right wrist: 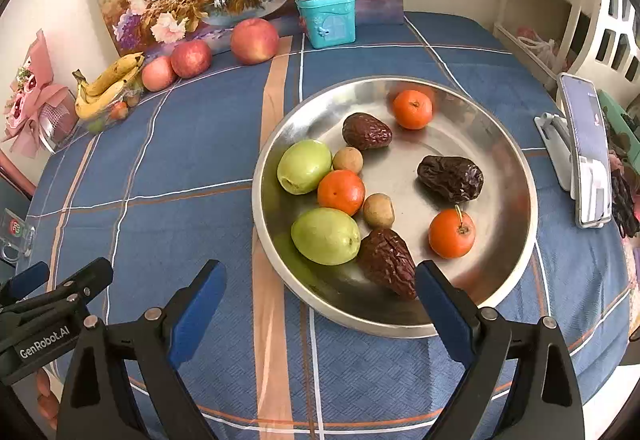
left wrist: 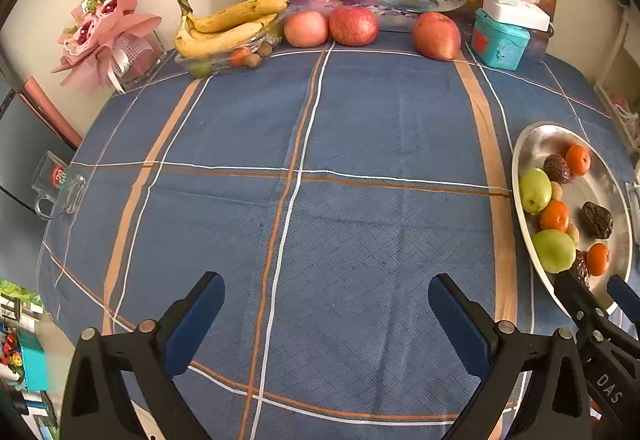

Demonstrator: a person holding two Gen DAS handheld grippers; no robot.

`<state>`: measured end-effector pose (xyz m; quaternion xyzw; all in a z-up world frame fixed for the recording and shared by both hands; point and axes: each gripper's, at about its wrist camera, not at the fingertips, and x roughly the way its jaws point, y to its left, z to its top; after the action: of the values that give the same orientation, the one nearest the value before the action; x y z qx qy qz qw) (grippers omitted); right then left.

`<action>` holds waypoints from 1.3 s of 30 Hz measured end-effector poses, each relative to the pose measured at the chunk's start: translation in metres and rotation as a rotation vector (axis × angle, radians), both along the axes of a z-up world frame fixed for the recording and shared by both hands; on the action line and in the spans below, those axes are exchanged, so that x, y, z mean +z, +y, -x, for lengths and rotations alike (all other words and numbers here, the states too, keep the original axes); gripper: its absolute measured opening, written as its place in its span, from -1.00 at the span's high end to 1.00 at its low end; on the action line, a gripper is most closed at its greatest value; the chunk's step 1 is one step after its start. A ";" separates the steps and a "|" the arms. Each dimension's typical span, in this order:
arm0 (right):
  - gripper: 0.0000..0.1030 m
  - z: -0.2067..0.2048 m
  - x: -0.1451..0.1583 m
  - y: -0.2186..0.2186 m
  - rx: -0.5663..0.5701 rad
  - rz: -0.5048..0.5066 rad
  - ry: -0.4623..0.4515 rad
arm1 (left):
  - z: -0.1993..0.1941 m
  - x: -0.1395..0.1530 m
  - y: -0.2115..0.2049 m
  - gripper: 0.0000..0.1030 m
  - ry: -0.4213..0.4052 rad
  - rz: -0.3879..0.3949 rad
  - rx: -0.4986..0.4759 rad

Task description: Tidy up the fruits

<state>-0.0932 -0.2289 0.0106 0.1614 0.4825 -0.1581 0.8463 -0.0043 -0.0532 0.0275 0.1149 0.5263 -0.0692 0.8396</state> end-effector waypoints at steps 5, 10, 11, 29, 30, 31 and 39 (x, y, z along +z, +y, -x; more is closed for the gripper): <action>-0.85 0.001 0.000 -0.002 -0.005 0.000 -0.001 | 0.000 -0.001 -0.001 -1.00 0.003 -0.012 0.005; -0.85 0.002 0.000 -0.004 -0.003 -0.004 -0.001 | 0.000 -0.002 -0.001 -1.00 0.006 -0.018 0.006; -0.85 0.001 0.000 -0.004 -0.002 -0.004 0.000 | -0.001 -0.002 -0.001 -1.00 0.006 -0.020 0.007; -0.85 0.000 -0.002 -0.002 0.001 -0.002 0.008 | -0.003 -0.001 0.003 -1.00 0.011 -0.024 0.030; -0.85 0.000 -0.002 -0.002 0.000 -0.001 0.008 | -0.003 -0.002 0.003 -1.00 0.011 -0.025 0.031; -0.85 0.000 -0.003 -0.003 0.001 -0.002 0.009 | -0.003 -0.002 0.003 -1.00 0.012 -0.026 0.031; -0.85 0.000 -0.004 -0.006 0.002 -0.005 0.015 | -0.002 -0.002 0.005 -1.00 0.011 -0.027 0.034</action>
<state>-0.0931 -0.2348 0.0065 0.1620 0.4893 -0.1573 0.8424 -0.0019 -0.0487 0.0258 0.1168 0.5336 -0.0487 0.8362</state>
